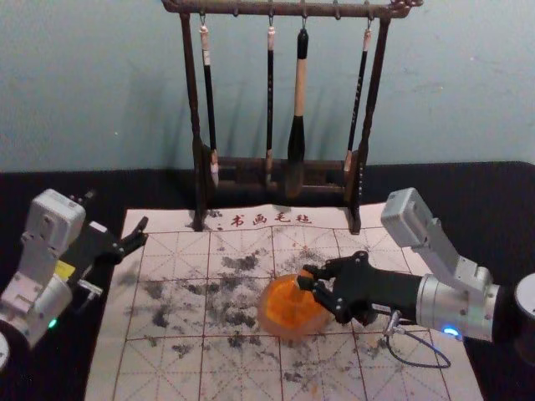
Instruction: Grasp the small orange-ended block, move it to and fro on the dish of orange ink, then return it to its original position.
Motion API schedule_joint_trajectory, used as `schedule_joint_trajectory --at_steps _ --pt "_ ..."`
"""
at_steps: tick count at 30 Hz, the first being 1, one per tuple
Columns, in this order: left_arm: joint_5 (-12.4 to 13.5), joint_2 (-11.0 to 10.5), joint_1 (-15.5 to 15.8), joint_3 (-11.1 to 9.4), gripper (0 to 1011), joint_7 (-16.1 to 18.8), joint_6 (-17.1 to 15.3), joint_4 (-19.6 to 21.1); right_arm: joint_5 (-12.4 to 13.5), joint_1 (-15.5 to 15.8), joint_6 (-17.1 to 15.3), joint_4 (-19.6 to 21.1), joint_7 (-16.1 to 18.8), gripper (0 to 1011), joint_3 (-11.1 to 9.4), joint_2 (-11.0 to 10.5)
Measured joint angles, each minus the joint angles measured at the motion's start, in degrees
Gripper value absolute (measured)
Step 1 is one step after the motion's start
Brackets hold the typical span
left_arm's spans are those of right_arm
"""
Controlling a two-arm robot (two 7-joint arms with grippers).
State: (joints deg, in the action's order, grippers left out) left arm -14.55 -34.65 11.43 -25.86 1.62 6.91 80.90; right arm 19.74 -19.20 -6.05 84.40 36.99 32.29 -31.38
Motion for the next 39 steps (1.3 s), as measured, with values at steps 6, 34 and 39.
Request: schedule_joint_trajectory --at_steps 6,34,39 --pt "0.0 0.0 0.0 0.0 1002 0.0 0.0 0.0 -0.8 -1.1 -1.7 -0.2 0.3 71 1.5 0.1" --pt "0.0 0.0 0.0 0.0 1001 0.0 0.0 0.0 -2.8 -4.9 -4.1 -4.9 -1.1 71 3.5 2.7" --pt "0.0 0.0 0.0 0.0 1001 0.0 0.0 0.0 -2.8 -4.9 -4.3 -5.1 -1.4 71 3.0 2.6"
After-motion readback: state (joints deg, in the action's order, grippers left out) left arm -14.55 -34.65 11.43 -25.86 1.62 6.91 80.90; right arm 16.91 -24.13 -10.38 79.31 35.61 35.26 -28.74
